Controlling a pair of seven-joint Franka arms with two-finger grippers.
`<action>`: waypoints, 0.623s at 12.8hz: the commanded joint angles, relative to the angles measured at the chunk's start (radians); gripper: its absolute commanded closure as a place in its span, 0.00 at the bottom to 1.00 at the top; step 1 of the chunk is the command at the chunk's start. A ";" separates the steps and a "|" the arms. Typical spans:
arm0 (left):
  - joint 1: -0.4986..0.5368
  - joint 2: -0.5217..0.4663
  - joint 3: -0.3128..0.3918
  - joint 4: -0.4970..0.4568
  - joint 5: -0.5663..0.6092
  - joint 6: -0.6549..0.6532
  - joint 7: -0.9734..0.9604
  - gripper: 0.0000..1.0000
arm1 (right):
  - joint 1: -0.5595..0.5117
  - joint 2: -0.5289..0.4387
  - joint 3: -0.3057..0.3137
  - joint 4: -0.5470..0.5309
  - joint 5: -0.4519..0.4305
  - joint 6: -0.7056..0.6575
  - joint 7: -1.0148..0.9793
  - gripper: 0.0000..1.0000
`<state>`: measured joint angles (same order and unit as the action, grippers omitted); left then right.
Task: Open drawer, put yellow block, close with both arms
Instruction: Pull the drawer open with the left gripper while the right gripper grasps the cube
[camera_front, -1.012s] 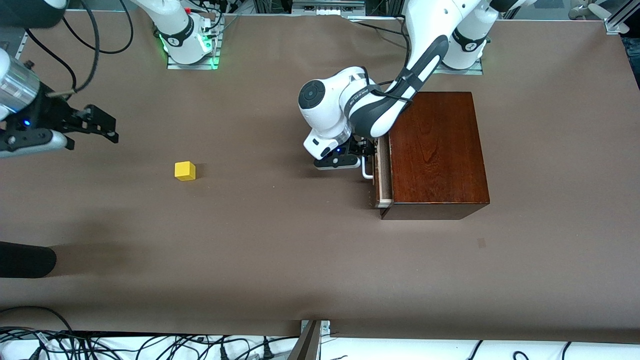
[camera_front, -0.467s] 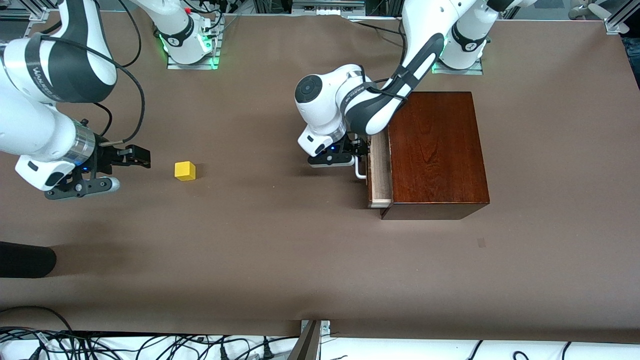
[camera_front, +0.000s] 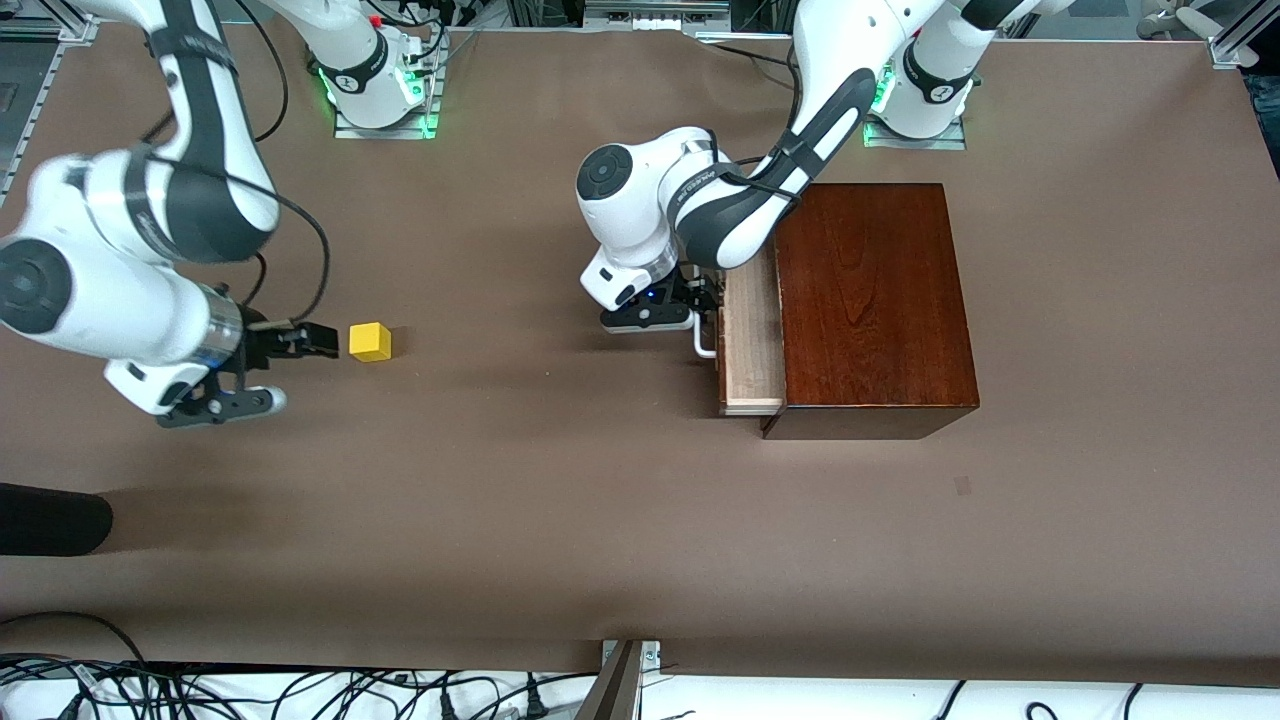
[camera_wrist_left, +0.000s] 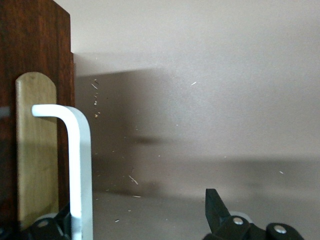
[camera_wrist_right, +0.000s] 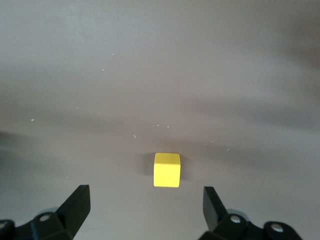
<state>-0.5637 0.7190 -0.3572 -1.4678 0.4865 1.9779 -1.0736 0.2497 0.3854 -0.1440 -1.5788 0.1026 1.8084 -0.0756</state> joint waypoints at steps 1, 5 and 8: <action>-0.024 0.071 -0.019 0.090 -0.072 0.084 -0.009 0.00 | -0.004 -0.017 -0.002 -0.010 0.009 0.003 -0.004 0.00; -0.030 0.069 -0.020 0.110 -0.074 0.090 -0.008 0.00 | 0.000 -0.013 -0.003 -0.073 0.022 0.037 -0.001 0.00; -0.028 0.048 -0.019 0.115 -0.074 0.078 0.010 0.00 | -0.003 -0.036 -0.003 -0.223 0.022 0.208 -0.001 0.00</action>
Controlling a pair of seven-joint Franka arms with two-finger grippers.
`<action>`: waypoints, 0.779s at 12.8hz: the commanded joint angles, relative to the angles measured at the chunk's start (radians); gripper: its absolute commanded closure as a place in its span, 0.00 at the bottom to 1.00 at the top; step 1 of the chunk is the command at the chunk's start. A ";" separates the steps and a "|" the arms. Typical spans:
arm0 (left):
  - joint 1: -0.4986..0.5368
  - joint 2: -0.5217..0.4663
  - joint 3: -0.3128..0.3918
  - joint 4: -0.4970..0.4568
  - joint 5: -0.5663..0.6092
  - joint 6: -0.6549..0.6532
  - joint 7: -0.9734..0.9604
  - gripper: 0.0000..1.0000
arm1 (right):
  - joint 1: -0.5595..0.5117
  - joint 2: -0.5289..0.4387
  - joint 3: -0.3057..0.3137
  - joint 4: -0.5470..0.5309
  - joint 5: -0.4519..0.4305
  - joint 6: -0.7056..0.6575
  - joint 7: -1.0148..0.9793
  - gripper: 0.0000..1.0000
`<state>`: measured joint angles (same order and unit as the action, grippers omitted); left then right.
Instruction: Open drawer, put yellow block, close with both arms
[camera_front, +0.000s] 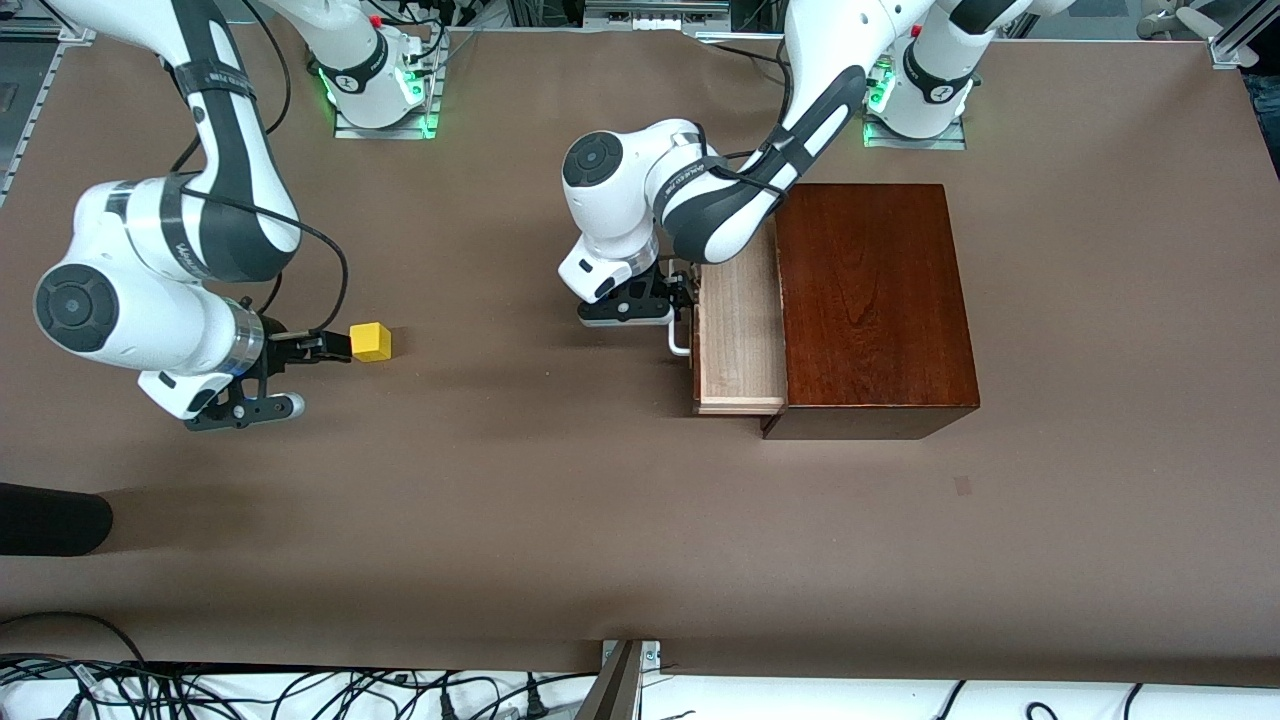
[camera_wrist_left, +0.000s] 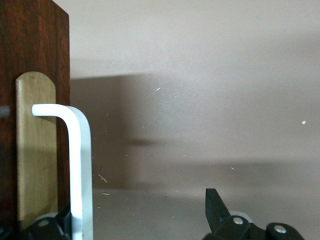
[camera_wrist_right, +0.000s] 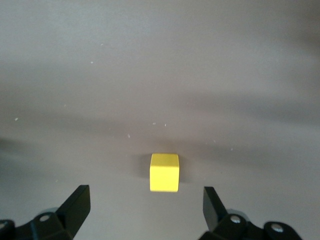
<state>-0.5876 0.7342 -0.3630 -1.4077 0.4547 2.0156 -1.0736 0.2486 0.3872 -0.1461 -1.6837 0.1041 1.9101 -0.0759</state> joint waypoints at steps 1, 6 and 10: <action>-0.005 0.025 -0.013 0.052 -0.039 0.026 0.023 0.00 | -0.002 -0.043 0.000 -0.183 0.020 0.183 -0.001 0.00; -0.003 0.010 -0.008 0.055 -0.025 -0.094 0.124 0.00 | -0.002 -0.039 0.016 -0.419 0.023 0.487 0.001 0.00; 0.002 -0.033 -0.013 0.097 -0.031 -0.184 0.133 0.00 | -0.002 -0.044 0.028 -0.527 0.023 0.601 0.002 0.00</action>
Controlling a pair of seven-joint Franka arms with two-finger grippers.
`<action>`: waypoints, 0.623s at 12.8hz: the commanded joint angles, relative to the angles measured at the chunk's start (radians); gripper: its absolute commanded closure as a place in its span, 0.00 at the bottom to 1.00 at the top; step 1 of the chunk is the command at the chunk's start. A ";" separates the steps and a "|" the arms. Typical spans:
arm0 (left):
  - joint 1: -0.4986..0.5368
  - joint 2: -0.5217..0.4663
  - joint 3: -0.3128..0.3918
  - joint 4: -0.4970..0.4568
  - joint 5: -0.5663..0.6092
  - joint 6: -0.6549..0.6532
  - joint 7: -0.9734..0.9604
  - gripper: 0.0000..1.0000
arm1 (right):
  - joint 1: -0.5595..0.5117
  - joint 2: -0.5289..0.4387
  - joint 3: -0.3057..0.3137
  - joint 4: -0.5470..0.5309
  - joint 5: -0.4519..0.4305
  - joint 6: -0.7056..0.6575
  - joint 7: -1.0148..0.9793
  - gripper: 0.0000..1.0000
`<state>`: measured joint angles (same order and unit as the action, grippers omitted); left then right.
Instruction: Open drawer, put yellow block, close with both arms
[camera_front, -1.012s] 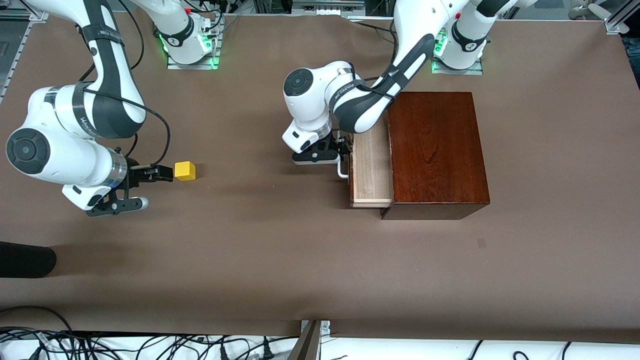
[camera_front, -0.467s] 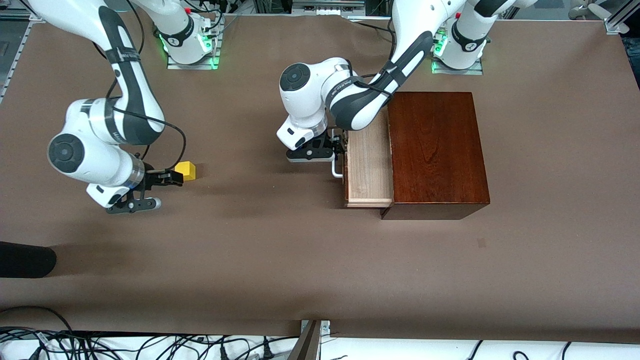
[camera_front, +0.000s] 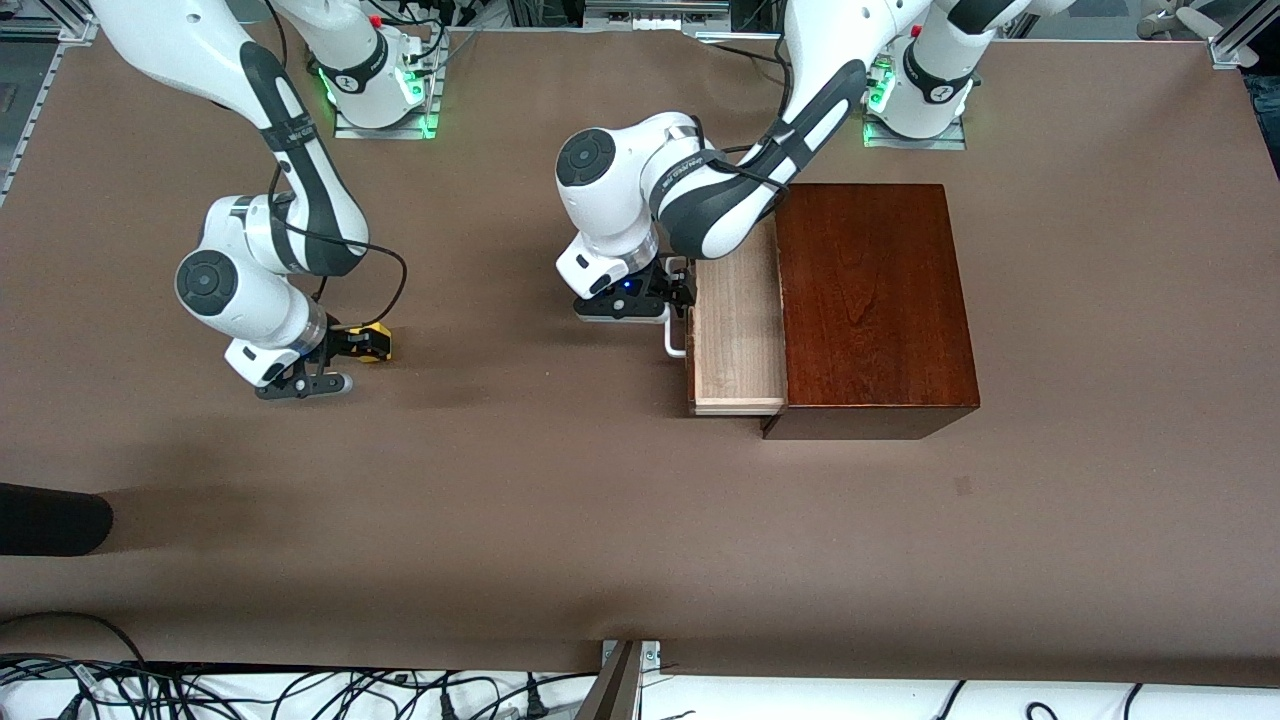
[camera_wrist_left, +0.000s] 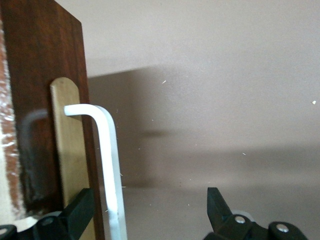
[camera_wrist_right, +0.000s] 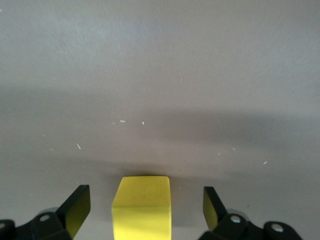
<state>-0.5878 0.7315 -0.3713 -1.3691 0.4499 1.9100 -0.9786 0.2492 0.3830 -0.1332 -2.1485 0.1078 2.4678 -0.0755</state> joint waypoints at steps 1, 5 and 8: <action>-0.001 -0.055 -0.005 0.070 -0.037 -0.130 0.053 0.00 | -0.002 -0.036 0.017 -0.071 0.021 0.045 0.003 0.00; 0.049 -0.204 0.002 0.068 -0.103 -0.239 0.122 0.00 | -0.001 -0.029 0.018 -0.093 0.035 0.046 0.002 0.12; 0.170 -0.289 -0.003 0.068 -0.105 -0.337 0.271 0.00 | -0.002 -0.024 0.018 -0.096 0.035 0.046 0.000 0.61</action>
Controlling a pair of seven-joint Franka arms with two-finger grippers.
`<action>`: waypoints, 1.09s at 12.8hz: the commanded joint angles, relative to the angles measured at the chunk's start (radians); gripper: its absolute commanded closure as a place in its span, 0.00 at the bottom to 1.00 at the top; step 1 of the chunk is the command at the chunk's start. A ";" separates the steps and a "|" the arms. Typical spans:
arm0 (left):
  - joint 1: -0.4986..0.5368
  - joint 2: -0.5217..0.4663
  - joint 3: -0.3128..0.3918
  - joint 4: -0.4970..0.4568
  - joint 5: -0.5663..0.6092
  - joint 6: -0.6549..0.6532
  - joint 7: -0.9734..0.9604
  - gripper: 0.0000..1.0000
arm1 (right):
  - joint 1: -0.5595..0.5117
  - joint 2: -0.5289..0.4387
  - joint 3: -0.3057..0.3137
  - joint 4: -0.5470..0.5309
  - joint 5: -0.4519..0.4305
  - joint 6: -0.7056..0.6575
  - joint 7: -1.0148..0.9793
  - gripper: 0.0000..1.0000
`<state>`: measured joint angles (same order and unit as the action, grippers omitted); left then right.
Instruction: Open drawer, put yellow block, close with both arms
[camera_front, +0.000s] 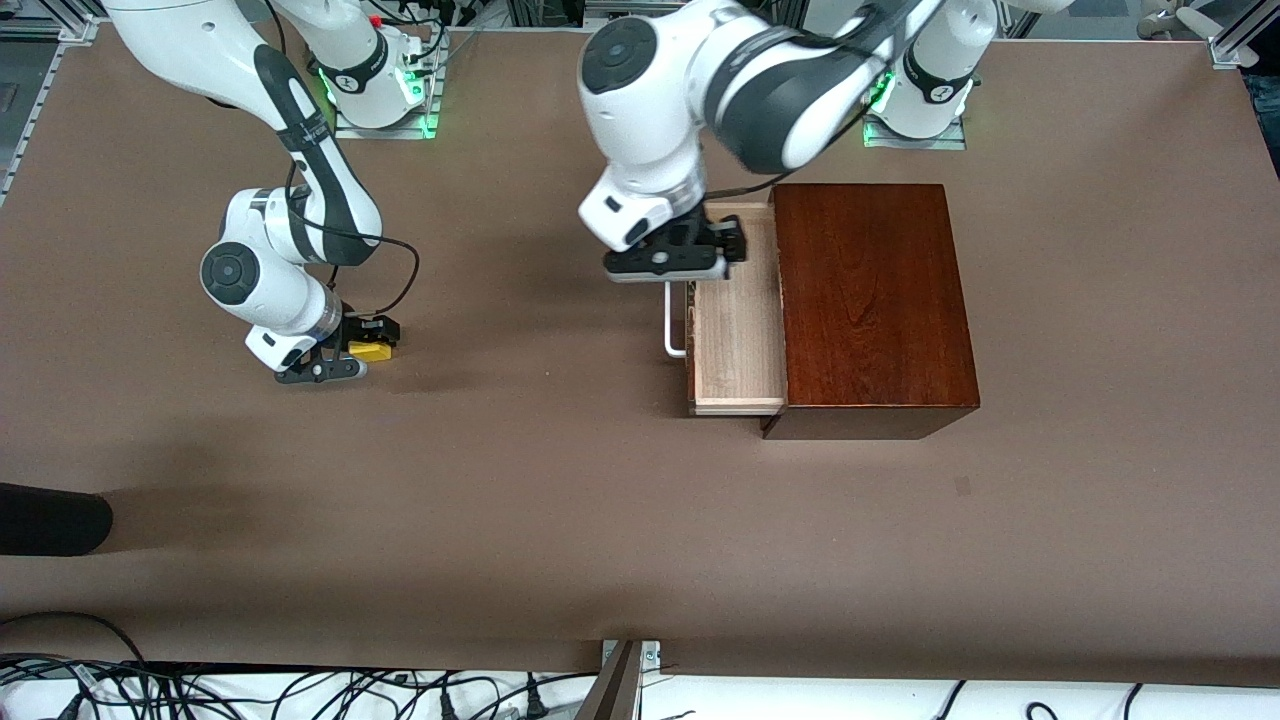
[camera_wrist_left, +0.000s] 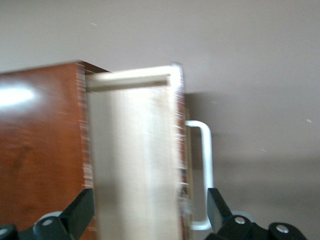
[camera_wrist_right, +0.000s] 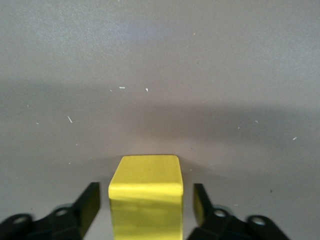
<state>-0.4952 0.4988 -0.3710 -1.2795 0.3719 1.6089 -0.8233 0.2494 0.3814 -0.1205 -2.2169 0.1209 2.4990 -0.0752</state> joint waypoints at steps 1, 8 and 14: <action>0.127 -0.083 -0.005 -0.021 -0.033 -0.056 0.192 0.00 | -0.002 -0.022 0.005 -0.023 0.022 0.015 -0.002 0.82; 0.481 -0.180 0.001 -0.020 -0.221 -0.179 0.493 0.00 | 0.004 -0.064 0.093 0.280 0.017 -0.282 -0.098 1.00; 0.411 -0.446 0.317 -0.304 -0.350 -0.014 0.849 0.00 | 0.092 -0.044 0.309 0.603 -0.030 -0.431 -0.103 1.00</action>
<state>-0.0525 0.1991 -0.1243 -1.3848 0.0492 1.4917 -0.0314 0.2902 0.3063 0.1562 -1.7318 0.1161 2.1330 -0.1576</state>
